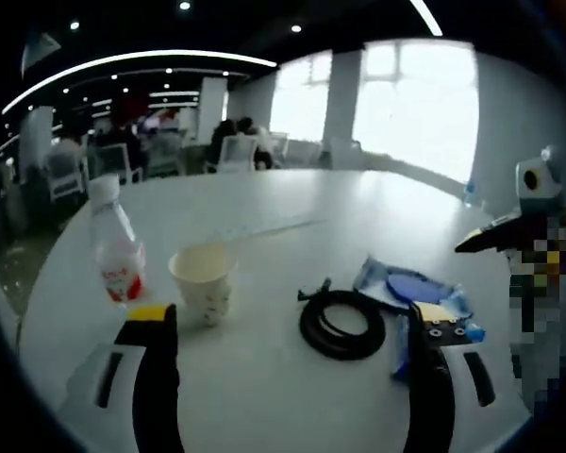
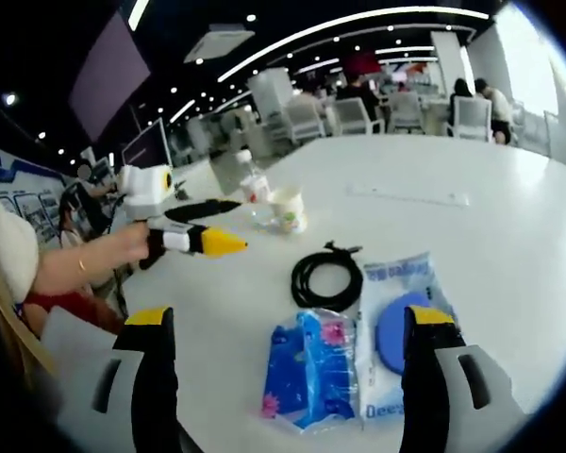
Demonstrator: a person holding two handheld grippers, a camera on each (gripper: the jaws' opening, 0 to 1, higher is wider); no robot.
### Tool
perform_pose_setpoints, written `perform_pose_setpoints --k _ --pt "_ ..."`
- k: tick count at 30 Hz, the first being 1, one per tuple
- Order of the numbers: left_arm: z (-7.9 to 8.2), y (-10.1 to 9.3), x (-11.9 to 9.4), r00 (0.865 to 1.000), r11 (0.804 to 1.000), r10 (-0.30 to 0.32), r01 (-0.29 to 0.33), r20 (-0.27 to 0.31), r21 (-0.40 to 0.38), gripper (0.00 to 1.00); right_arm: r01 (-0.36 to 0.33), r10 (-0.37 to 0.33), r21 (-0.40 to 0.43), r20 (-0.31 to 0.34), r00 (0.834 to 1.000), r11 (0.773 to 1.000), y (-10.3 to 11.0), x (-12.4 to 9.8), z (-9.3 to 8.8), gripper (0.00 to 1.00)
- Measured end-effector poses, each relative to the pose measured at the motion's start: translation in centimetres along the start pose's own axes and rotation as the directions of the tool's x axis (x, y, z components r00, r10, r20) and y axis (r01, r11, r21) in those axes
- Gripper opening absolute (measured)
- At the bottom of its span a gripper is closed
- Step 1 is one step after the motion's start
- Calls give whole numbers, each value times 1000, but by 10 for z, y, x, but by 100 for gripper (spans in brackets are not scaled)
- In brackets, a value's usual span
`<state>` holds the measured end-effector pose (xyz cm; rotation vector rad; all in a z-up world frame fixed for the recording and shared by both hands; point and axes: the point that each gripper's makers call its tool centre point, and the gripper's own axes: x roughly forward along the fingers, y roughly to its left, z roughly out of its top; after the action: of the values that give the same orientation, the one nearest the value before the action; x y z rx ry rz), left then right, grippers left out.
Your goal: Arrange the tabletop items into an orderly group along one side of the table until the central work area is clear of visible clutter.
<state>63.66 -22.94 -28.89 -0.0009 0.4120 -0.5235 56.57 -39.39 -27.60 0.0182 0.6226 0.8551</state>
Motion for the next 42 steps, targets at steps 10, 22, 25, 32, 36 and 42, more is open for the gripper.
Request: perform_pose_setpoints --k 10,22,25,32,36,42 --pt "3 -32 -27 998 997 -59 59 7 40 99 -50 49 -29 -34 998 998 18 10 -5 99" --pt "-1 -63 -62 991 990 -132 132 -4 46 99 -63 53 -79 -128 990 995 25 20 -26 90" --pt "1 -66 -66 992 991 -128 127 8 48 96 -73 58 -92 -161 985 993 28 21 -33 81" --pt "3 -73 -77 992 991 -124 123 23 51 96 -70 44 -119 -207 977 990 27 27 -46 77" --pt "2 -80 -81 990 988 -141 139 18 60 96 -42 19 -98 -225 974 994 20 29 -53 70" --pt "-9 -84 -83 989 985 -143 146 -36 91 91 10 -48 -123 -305 951 992 7 29 -75 56"
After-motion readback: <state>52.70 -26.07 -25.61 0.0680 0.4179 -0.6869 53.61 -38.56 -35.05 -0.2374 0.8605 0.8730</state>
